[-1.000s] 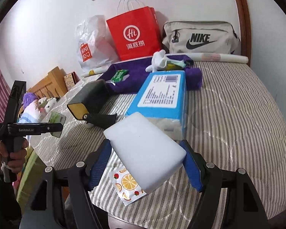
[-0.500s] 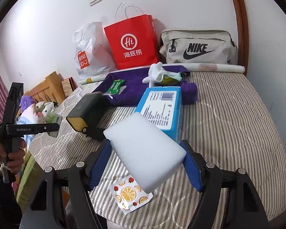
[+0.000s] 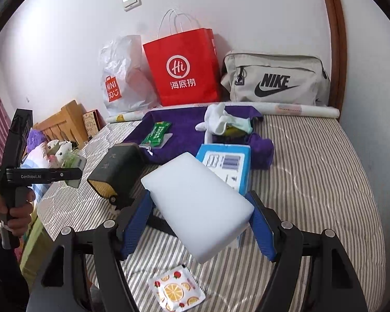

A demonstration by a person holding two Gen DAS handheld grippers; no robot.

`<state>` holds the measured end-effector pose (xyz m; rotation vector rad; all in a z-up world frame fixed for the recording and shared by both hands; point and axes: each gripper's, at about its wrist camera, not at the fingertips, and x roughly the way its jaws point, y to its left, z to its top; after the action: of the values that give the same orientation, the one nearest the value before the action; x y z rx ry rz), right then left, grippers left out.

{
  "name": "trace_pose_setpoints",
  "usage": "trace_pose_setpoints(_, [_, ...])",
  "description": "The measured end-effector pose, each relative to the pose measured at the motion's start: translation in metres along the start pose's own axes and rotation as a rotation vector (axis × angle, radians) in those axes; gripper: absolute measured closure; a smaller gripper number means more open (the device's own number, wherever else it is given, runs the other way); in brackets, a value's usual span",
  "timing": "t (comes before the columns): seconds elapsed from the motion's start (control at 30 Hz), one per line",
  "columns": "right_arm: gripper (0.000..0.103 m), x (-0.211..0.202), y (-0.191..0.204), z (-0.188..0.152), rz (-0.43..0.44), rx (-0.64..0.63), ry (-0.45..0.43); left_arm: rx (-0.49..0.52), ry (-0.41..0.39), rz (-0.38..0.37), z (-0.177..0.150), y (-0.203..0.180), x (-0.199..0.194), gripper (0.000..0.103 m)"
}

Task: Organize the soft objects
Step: 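Lift and carry the green tissue pack and white foam block toward the purple towel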

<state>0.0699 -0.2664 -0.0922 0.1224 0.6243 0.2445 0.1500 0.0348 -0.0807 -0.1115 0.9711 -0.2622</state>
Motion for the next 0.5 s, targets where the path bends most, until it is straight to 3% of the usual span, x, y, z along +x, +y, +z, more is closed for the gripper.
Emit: trace_pose_setpoints(0.5, [0.030,0.031,0.001,0.045,0.000,-0.028,0.002,0.019,0.014,-0.014,0.040,-0.013,0.021,0.029])
